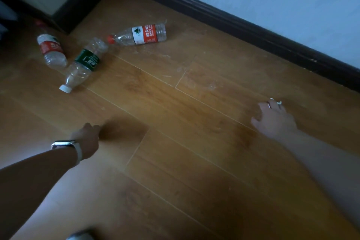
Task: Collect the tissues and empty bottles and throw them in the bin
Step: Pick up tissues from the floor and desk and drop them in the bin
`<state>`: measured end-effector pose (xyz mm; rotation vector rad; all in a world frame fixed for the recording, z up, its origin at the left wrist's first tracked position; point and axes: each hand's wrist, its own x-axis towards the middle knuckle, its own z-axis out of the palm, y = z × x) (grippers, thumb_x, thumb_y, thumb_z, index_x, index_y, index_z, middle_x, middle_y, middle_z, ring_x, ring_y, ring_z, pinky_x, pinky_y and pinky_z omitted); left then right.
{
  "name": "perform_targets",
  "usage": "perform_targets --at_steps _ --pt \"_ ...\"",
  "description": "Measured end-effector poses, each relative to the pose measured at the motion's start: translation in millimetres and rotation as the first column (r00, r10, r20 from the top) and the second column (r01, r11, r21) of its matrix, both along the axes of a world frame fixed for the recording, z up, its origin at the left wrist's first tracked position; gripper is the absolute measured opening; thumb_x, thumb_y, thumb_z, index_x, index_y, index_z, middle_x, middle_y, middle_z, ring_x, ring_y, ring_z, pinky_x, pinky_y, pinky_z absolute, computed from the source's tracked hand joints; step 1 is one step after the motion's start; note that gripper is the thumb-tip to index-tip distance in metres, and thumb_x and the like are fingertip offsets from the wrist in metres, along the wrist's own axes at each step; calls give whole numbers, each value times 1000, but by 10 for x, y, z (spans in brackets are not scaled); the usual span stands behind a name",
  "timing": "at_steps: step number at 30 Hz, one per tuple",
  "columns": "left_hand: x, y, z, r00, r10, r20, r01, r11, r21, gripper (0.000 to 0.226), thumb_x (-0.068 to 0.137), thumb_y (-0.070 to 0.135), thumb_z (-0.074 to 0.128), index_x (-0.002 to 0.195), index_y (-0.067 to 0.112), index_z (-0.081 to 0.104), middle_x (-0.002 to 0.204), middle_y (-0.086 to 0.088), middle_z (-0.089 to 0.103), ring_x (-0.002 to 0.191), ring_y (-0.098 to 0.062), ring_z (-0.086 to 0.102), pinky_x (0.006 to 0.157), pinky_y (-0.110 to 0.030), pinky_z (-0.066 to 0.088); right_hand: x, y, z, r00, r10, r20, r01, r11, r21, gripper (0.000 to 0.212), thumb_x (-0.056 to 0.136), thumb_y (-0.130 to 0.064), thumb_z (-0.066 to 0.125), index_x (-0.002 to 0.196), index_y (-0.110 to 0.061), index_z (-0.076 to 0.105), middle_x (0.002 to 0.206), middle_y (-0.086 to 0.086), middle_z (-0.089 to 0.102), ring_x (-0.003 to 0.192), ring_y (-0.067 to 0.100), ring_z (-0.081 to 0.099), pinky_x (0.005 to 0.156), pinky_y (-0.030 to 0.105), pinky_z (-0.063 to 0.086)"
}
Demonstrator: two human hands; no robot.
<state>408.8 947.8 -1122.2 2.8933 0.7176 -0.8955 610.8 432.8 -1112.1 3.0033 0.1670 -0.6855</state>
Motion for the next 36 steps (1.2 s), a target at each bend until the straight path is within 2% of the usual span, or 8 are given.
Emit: perform_targets --at_steps 4,7,11,18,24,28,31,36 --pt "369 -660 271 979 -172 106 185 974 -132 29 89 13 54 117 17 60 120 -12 52 98 -34 58 78 -36 44 67 -159 42 997 -64 42 64 998 7 57 85 -44 60 133 -18 44 136 12 41 124 35 39 95 48 40" --pt "634 -1313 469 897 -410 166 439 873 -213 26 91 20 53 116 17 59 118 -7 51 99 -29 60 78 -35 46 95 -288 52 993 -97 65 98 995 -9 53 85 -43 59 130 -21 45 130 7 41 119 31 40 90 44 40" --pt "833 -1917 644 799 -507 323 593 754 -283 21 89 15 56 109 13 62 112 -7 52 89 -29 61 73 -34 43 109 -439 -13 990 -139 8 138 986 92 52 86 -28 61 134 -19 43 130 9 41 115 35 42 89 43 42" --pt "998 -2159 847 773 -399 493 599 714 -362 21 86 15 66 106 10 65 114 -8 56 92 -29 60 77 -37 49 95 -391 -66 998 -56 -26 59 989 138 15 87 -10 55 102 -8 52 107 17 50 99 39 55 81 39 46" --pt "887 -2054 982 765 -330 553 585 714 -384 20 86 13 67 106 11 62 101 -3 63 86 -23 60 67 -31 47 55 -182 37 992 30 -119 -13 990 143 13 88 -10 54 100 -8 51 103 16 58 97 34 55 70 32 39" --pt "874 -1892 1079 760 -294 580 567 737 -368 32 85 12 66 117 14 62 111 -3 62 90 -22 61 69 -27 45 7 194 221 994 82 -72 -55 947 315 23 82 -14 59 104 -11 54 93 7 52 93 31 53 70 32 37" --pt "918 -1692 1160 740 -303 601 580 740 -341 30 82 9 68 112 12 66 107 -5 63 88 -24 62 72 -30 47 -26 600 434 989 147 0 -136 913 384 24 83 -18 59 106 -13 59 101 8 57 99 30 55 77 33 42" --pt "957 -1346 1427 736 -184 652 506 789 -348 26 85 11 68 111 13 68 106 -2 61 90 -17 56 74 -20 38 -148 1251 1049 967 235 99 -255 864 435 23 85 -20 59 107 -14 59 105 4 58 95 26 55 68 31 37"
